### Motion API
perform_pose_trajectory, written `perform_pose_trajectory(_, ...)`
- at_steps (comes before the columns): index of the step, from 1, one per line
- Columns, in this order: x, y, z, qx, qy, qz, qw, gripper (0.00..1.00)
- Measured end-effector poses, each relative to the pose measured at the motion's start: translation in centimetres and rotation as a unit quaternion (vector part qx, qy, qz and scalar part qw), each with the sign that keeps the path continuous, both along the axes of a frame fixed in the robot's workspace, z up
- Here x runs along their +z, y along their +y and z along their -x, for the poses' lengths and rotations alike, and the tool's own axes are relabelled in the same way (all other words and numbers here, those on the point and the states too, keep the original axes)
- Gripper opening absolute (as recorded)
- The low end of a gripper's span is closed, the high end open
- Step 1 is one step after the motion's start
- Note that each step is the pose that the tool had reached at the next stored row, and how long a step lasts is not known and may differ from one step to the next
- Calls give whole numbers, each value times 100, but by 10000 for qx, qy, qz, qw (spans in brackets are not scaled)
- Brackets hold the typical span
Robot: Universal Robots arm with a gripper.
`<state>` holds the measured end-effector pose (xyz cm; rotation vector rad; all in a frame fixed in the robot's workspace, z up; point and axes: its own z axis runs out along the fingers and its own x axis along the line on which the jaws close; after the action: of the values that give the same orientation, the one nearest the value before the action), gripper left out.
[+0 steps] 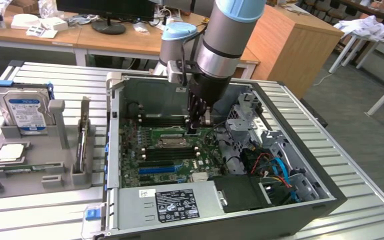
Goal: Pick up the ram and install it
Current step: 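Insert the ram into the slot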
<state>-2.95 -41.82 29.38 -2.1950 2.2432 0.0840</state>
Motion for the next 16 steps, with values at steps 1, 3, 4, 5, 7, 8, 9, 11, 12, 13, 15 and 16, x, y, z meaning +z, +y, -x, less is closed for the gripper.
perform_pose_trajectory(1,-11,0,0,-2,-1,1,10000,12)
perform_pose_trajectory(3,-32,0,1,-6,-2,1,10000,12)
perform_pose_trajectory(4,-43,0,1,-9,-3,0,10000,12)
perform_pose_trajectory(5,-54,0,2,-11,-5,0,10000,12)
perform_pose_trajectory(7,-95,0,2,-18,-7,0,10000,12)
perform_pose_trajectory(8,-104,0,3,-19,-8,0,10000,12)
perform_pose_trajectory(9,-111,0,3,-20,-8,0,10000,12)
perform_pose_trajectory(11,-126,0,3,-21,-8,1,10000,12)
perform_pose_trajectory(12,-134,0,3,-22,-8,0,10000,12)
perform_pose_trajectory(13,-141,0,3,-22,-8,0,10000,12)
perform_pose_trajectory(15,-156,0,4,-23,-8,1,10000,12)
perform_pose_trajectory(16,-164,0,4,-23,-9,1,10000,12)
